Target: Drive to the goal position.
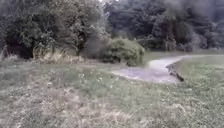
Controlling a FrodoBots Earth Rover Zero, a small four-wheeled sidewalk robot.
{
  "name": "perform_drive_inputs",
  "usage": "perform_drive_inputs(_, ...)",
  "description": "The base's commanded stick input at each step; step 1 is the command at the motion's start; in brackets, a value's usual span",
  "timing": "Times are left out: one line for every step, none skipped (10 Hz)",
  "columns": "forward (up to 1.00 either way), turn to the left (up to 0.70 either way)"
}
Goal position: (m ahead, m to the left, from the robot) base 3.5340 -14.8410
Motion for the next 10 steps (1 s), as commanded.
perform_drive_inputs(0.00, 0.02)
perform_drive_inputs(0.00, 0.04)
perform_drive_inputs(0.00, 0.02)
perform_drive_inputs(0.00, 0.01)
perform_drive_inputs(0.00, 0.00)
perform_drive_inputs(0.00, 0.00)
perform_drive_inputs(0.00, 0.00)
perform_drive_inputs(0.00, 0.00)
perform_drive_inputs(0.00, 0.00)
perform_drive_inputs(0.00, 0.00)
